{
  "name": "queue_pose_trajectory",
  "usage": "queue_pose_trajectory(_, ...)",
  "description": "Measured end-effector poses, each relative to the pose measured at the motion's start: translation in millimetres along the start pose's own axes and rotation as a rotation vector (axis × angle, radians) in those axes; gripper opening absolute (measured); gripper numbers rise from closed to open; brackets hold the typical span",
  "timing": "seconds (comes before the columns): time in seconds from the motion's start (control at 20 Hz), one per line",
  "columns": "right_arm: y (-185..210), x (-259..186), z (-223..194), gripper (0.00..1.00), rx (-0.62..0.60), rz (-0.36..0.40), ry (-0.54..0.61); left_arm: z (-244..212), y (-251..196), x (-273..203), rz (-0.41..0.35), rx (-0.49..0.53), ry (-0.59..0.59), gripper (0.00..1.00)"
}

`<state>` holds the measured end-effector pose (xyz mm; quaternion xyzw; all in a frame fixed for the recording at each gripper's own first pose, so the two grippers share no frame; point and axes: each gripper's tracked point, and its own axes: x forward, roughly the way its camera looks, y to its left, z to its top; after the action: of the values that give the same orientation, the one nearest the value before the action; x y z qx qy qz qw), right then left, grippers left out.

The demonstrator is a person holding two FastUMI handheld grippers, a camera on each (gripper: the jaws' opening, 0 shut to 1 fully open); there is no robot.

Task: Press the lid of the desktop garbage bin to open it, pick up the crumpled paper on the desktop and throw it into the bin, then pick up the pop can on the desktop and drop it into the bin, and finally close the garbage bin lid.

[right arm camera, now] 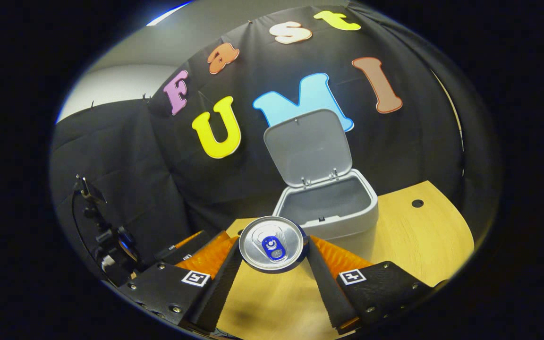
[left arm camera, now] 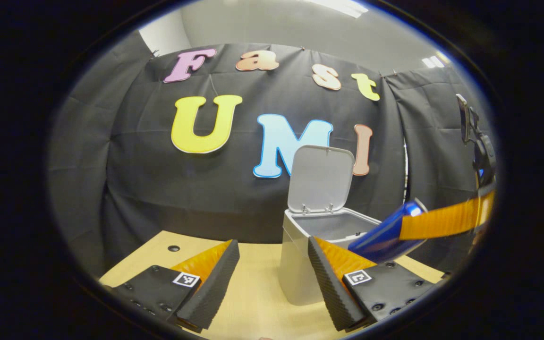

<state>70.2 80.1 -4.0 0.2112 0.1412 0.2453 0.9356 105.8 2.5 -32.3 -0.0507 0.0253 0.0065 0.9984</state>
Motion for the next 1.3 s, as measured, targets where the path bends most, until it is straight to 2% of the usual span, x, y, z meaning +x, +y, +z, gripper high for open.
queue_pose_trajectory(0.25,-0.4,7.9,30.5,0.84,0.002,0.009,-0.096,6.0,5.4,1.6,0.01,0.003,-0.016,0.96)
queue_pose_trajectory(0.5,-13.3,23.7,38.9,0.84,-0.022,-0.029,-0.131,12.3,7.9,-0.5,0.016,0.013,-0.027,0.96)
queue_pose_trajectory(0.8,-27.7,50.1,33.7,0.84,-0.103,-0.088,-0.133,12.6,4.5,-3.3,0.008,0.016,-0.03,0.95)
queue_pose_trajectory(1.3,-39.4,93.2,5.6,0.84,-0.214,-0.132,-0.023,12.2,6.9,-6.8,0.015,0.025,-0.022,0.96)
